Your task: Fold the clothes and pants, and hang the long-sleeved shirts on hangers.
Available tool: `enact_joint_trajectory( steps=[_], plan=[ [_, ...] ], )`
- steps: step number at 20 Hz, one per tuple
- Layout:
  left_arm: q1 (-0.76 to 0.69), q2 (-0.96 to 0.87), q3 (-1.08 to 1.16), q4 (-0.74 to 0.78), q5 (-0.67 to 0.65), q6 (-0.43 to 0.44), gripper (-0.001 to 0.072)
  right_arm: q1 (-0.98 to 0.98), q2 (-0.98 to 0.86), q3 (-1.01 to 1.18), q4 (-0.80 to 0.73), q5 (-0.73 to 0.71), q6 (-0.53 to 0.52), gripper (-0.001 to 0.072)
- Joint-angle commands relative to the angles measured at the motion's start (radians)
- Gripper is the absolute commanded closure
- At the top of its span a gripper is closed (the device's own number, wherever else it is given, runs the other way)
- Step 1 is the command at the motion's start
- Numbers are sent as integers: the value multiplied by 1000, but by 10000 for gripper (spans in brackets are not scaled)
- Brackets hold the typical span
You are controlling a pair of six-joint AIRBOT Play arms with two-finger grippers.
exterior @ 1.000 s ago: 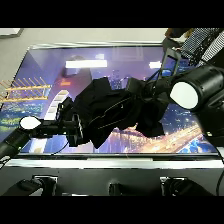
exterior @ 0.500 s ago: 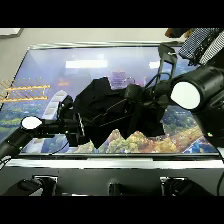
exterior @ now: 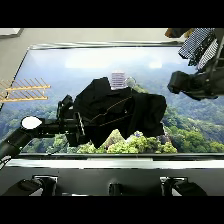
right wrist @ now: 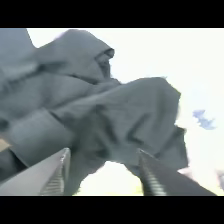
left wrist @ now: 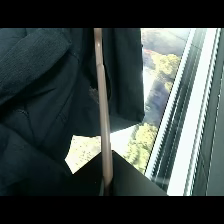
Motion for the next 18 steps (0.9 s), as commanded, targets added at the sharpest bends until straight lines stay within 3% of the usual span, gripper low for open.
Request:
enact_joint_trajectory(
  steps=[1, 3, 7, 12, 18],
  plan=[
    [0, -1, 1, 0, 0, 0, 686, -122, -31, 5, 145, 26, -705, 155],
    [0, -1, 1, 0, 0, 0, 686, -122, -82, 5, 216, 23, -1063, 155],
    [0, -1, 1, 1, 0, 0, 686, -120, -201, 5, 330, 81, -1374, 155],
    [0, -1, 1, 1, 0, 0, 685, -120, -272, 5, 461, 38, -1514, 155],
    [0, -1, 0, 1, -2, 0, 685, -120, -341, 5, 562, 0, -1571, 155]
  ],
)
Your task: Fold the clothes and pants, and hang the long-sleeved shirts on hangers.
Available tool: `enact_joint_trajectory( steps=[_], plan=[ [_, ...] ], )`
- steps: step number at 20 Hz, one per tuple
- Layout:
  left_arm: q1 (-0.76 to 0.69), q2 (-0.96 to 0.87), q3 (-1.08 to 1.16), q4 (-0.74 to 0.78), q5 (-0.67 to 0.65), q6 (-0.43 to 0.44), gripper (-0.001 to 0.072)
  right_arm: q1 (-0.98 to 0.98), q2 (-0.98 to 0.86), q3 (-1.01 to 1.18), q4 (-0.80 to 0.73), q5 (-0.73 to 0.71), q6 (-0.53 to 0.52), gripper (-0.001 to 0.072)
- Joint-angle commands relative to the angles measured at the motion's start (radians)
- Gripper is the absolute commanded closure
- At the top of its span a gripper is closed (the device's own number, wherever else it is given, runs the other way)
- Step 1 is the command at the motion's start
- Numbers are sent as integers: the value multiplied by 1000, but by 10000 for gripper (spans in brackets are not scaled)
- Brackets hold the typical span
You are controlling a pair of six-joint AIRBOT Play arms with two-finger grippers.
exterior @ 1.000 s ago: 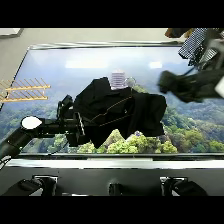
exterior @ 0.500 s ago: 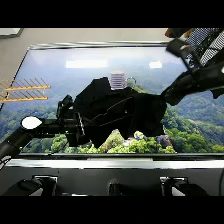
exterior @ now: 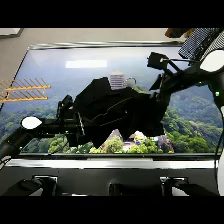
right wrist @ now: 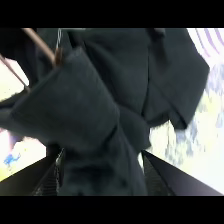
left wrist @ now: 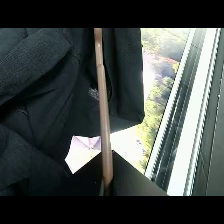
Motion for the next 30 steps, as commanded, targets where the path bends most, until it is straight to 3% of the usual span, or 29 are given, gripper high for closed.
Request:
enact_joint_trajectory(
  steps=[1, 6, 10, 12, 15, 16, 17, 19, 21, 22, 25, 26, 27, 30],
  plan=[
    [0, -1, 0, 1, -3, 0, 684, 0, -49, 1, 92, -13, -59, 155],
    [0, -1, 0, 1, -3, 0, 684, 0, -116, 1, 165, 8, -60, 156],
    [0, -1, 0, 1, -3, 0, 684, 0, -163, 1, 214, 38, -86, 198],
    [0, -1, 0, 1, -3, 0, 684, 0, -171, 1, 219, 51, -94, 333],
    [0, -1, 0, 1, -3, -1, 680, 0, -171, 1, 219, 69, -105, 622],
    [0, 0, 0, 1, -3, -1, 649, 0, -170, 1, 218, 78, -104, 678],
    [0, 0, 0, 1, -3, -1, 613, 0, -167, 1, 216, 83, -104, 679],
    [10, 0, 0, 1, 1, -15, 426, -3, -146, 1, 195, 79, -104, 680],
    [43, 1, 0, 1, 1, -97, 406, -3, -113, 1, 130, 69, -98, 681],
    [76, 2, 0, 1, 2, -172, 286, -3, -96, 1, 99, 64, -76, 682],
    [234, 3, 1, 23, -1, -614, 93, -3, -51, 1, 55, 8, 117, 682],
    [290, 3, 1, 56, -18, -731, 91, -3, -39, 1, 51, -9, 178, 682],
    [341, 3, 0, 98, -51, -779, 91, -2, -31, 1, 50, -10, 203, 682],
    [357, 3, 0, 153, -109, -804, 93, -2, -17, 1, 51, 21, 261, 682]
  ],
)
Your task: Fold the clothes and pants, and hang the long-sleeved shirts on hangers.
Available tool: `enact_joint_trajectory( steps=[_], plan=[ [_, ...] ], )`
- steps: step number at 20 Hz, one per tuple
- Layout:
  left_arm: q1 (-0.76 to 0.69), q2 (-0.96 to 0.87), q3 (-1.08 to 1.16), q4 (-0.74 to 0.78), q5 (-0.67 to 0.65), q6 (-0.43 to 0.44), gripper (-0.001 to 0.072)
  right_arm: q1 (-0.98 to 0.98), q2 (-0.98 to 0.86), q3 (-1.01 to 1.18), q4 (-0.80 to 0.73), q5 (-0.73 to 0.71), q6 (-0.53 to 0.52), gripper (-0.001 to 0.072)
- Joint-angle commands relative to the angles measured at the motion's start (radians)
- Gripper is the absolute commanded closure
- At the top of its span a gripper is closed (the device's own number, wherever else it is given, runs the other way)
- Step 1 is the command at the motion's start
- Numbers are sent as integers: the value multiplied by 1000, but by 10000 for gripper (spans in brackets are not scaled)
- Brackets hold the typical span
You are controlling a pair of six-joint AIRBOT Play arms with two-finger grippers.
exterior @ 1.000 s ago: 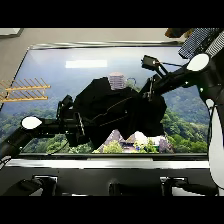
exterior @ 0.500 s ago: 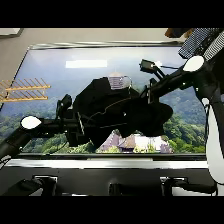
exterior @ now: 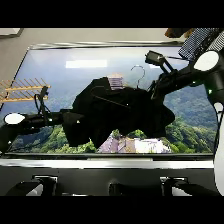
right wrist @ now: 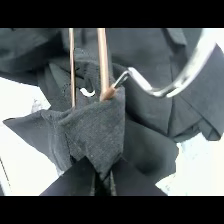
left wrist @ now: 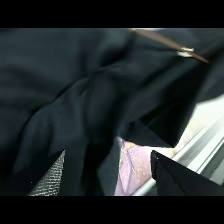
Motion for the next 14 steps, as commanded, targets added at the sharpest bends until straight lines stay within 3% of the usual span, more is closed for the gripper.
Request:
enact_joint_trajectory(
  steps=[1, 4, 8, 12, 14],
  plan=[
    [13, 0, 0, 63, -44, -151, 94, 0, 19, 1, -17, 17, 119, 682],
    [-193, 0, 0, 159, 39, -161, 96, 0, 19, 1, -16, 31, 155, 681],
    [-488, -8, 0, 417, 226, -344, 95, 0, 19, 1, -17, 43, 179, 681],
    [-587, -67, -8, 603, 301, -535, 96, 0, 19, 1, -16, 43, 192, 681],
    [-586, -105, -8, 602, 342, -559, 100, 0, 19, 1, -16, 43, 198, 681]
  ],
)
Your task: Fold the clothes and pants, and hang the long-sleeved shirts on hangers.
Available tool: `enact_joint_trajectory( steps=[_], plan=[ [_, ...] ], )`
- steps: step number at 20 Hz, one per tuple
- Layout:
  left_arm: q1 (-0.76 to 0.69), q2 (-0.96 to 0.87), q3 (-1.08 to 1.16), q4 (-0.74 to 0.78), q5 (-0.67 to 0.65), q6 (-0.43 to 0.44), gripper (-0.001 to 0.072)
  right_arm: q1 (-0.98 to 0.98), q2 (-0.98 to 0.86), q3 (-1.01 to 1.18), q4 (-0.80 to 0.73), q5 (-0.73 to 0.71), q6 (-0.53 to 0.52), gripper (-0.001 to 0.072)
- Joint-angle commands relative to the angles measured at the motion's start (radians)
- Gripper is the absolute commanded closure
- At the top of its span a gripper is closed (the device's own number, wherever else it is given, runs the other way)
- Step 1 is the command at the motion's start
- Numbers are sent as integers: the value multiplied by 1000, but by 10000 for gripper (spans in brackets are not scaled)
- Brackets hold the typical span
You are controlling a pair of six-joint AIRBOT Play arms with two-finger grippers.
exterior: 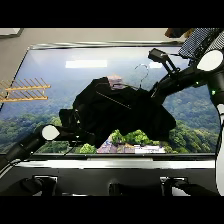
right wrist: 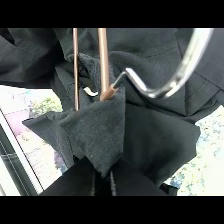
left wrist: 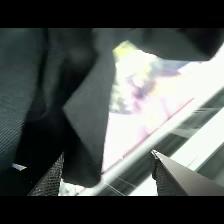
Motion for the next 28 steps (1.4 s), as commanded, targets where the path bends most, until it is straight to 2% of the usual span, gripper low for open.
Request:
enact_joint_trajectory(
  steps=[1, 4, 5, 6, 7, 11, 13, 16, 18, 24, 28],
  plan=[
    [-47, -64, -1, 80, 106, -103, 108, 0, 1, 1, 2, 3, 21, 681],
    [-47, -128, -1, -15, 145, -101, 117, 0, 1, 1, 2, 6, 21, 681],
    [-47, -143, -1, -29, 140, -102, 215, 0, 1, 1, 2, 7, 22, 681],
    [-47, -152, -1, -40, 131, -102, 535, 0, 1, 1, 2, 7, 22, 681],
    [-45, -149, 1, -48, 126, -100, 687, 0, 2, 1, 2, 10, 27, 681],
    [71, -124, 133, -46, 8, -101, 688, 2, 39, 1, 5, 38, 155, 683],
    [173, -128, 232, -47, -38, -102, 690, 34, 69, 1, 1, 80, 159, 683],
    [315, -157, 363, -46, -103, -102, 690, 124, 105, 1, -52, 69, 165, 683],
    [377, -189, 423, -46, -153, -102, 690, 179, 121, 1, -109, 53, 217, 683],
    [425, -235, 502, -31, -178, -97, 690, 226, 139, 2, -195, 72, 330, 683],
    [422, -228, 502, -32, -193, -98, 690, 226, 126, 0, -265, 71, 338, 684]
  ],
)
